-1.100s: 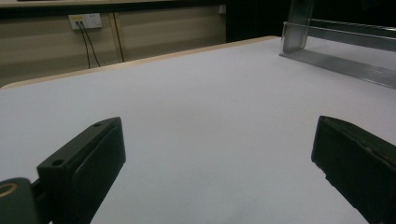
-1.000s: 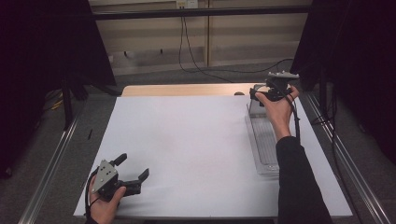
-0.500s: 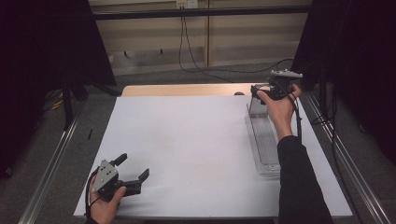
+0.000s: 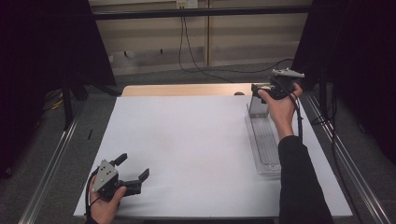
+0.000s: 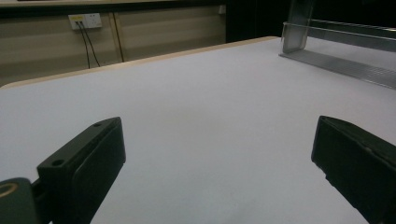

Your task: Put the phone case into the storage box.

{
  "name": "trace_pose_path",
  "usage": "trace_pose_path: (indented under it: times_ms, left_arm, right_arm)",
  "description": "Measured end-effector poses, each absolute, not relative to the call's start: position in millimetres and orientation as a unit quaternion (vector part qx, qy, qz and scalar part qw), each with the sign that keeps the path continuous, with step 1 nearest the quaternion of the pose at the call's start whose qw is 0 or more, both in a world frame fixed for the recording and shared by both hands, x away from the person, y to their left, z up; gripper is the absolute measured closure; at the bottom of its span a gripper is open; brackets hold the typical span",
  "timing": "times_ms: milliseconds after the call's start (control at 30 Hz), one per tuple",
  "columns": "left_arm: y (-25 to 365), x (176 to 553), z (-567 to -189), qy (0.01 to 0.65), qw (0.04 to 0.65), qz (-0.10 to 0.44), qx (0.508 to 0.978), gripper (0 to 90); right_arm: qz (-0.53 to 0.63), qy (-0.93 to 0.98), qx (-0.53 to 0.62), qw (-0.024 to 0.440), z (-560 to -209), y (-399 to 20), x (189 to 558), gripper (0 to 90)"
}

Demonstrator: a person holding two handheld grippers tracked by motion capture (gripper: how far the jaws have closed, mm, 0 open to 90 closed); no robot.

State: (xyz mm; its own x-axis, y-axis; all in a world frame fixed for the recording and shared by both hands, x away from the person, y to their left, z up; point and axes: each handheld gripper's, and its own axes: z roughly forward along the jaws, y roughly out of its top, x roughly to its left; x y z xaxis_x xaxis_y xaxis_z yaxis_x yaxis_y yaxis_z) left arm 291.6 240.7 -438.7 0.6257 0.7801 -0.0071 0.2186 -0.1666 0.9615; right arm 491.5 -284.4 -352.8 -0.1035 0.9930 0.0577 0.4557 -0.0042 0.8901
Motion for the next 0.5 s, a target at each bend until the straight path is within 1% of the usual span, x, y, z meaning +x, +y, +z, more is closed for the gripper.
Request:
trace_pose_path:
  times_ms: [500]
  left_arm:
    - [240.2,291.6,-438.7,0.347,0.546,0.257,0.718,2.9]
  right_arm:
    - [0.43,0.611,0.568,0.346,-344.0,-289.0,486.8,2.1]
